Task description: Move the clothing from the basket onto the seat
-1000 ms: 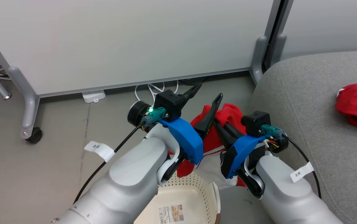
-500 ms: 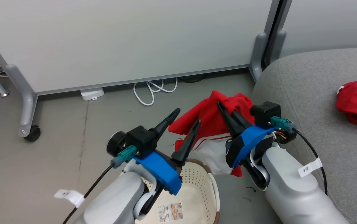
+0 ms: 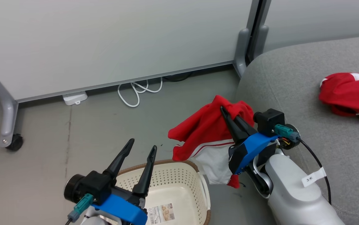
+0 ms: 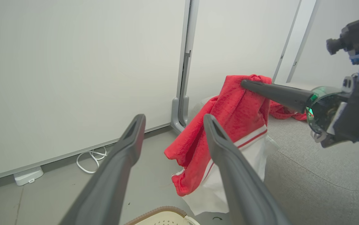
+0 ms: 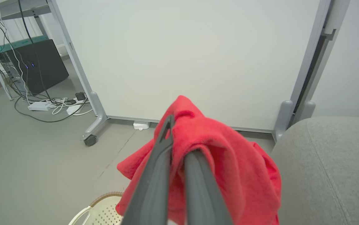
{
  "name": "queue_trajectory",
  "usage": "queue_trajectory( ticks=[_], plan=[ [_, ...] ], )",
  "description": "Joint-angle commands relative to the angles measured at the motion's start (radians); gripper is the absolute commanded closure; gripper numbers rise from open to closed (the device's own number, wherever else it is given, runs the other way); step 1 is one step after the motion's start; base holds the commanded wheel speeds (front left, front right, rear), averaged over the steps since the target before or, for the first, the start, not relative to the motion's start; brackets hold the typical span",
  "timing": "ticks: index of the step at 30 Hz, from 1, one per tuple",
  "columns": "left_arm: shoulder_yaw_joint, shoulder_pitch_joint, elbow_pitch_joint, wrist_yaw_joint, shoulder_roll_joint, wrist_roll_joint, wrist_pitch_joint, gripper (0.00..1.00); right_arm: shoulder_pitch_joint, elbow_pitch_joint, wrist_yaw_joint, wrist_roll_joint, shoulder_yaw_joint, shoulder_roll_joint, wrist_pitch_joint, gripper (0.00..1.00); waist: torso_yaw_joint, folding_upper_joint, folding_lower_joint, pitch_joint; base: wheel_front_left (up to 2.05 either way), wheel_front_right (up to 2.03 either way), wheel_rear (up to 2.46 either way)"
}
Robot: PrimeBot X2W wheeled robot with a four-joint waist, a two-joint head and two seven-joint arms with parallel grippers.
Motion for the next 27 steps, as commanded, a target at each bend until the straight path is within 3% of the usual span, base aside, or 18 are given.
queue_trajectory(
  ticks=[1, 7, 14, 27],
  plan=[
    [0.034, 0.030, -0.021, -0.002, -0.005, 0.016, -0.004, 0.00, 0.010, -0.010, 0.001, -0.011, -0.008, 0.000, -0.004, 1.00, -0.020, -0.0001, 0.0000, 0.006, 0.00, 0.00, 0.00],
    [0.126, 0.094, -0.056, -0.016, -0.023, 0.069, -0.004, 0.00, 0.009, -0.031, 0.001, -0.032, -0.027, 0.000, 0.000, 1.00, -0.076, -0.0001, 0.0000, 0.025, 0.00, 0.00, 0.00],
    [0.167, 0.092, -0.065, -0.035, -0.036, 0.118, -0.004, 0.00, 0.000, -0.062, 0.001, -0.035, -0.036, 0.000, 0.003, 1.00, -0.172, -0.0001, 0.0000, 0.053, 0.00, 0.00, 0.00],
    [0.128, 0.054, -0.062, -0.049, -0.033, 0.152, -0.004, 0.00, 0.018, -0.095, 0.001, -0.003, -0.040, 0.000, -0.003, 1.00, -0.377, -0.0001, 0.0000, 0.098, 0.00, 0.00, 0.00]
  ],
)
